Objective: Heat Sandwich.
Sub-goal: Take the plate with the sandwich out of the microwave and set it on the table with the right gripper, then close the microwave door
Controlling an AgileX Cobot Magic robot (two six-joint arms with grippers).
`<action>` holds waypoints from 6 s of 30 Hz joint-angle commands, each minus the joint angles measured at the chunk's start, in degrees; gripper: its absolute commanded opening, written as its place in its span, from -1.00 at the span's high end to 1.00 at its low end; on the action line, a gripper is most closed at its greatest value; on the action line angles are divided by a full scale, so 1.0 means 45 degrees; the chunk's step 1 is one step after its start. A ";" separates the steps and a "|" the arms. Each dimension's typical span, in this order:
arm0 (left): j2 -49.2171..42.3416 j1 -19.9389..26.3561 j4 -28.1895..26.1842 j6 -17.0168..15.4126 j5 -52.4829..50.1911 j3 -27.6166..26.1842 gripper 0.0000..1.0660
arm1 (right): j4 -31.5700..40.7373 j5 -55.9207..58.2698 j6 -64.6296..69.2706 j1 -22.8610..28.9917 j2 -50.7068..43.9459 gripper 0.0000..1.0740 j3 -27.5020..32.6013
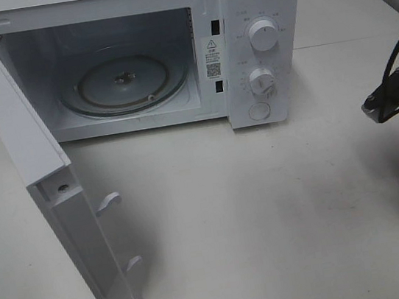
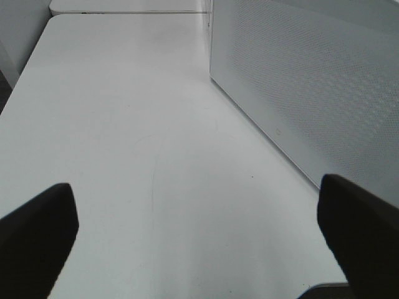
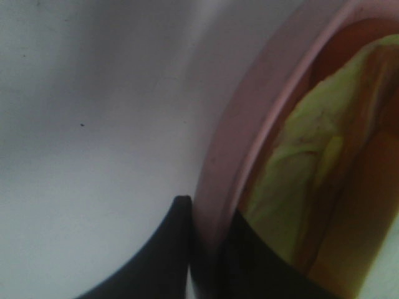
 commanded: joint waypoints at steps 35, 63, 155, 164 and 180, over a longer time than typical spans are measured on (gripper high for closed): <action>-0.0076 0.0025 -0.0089 -0.0013 -0.0115 0.0013 -0.87 | -0.0407 -0.0955 0.2228 -0.0127 0.1642 0.45 -0.0038; -0.0076 0.0025 -0.0089 -0.0013 -0.0115 0.0013 -0.87 | 0.6277 0.0025 -0.3158 -0.0102 -0.6723 -0.42 -0.0025; 0.0025 0.0025 -0.0191 -0.0038 -0.0115 0.0013 -0.87 | 0.7945 0.1592 -0.4533 -0.3094 -2.1785 -0.42 0.3616; 0.0025 0.0025 -0.0255 -0.0064 -0.0115 0.0013 -0.87 | 0.7945 0.1592 -0.4533 -0.3094 -2.1785 -0.42 0.3616; 0.4482 0.0025 -0.0267 -0.0013 -0.2063 -0.0815 -0.08 | 0.7945 0.1592 -0.4520 -0.3094 -2.1785 -0.42 0.3616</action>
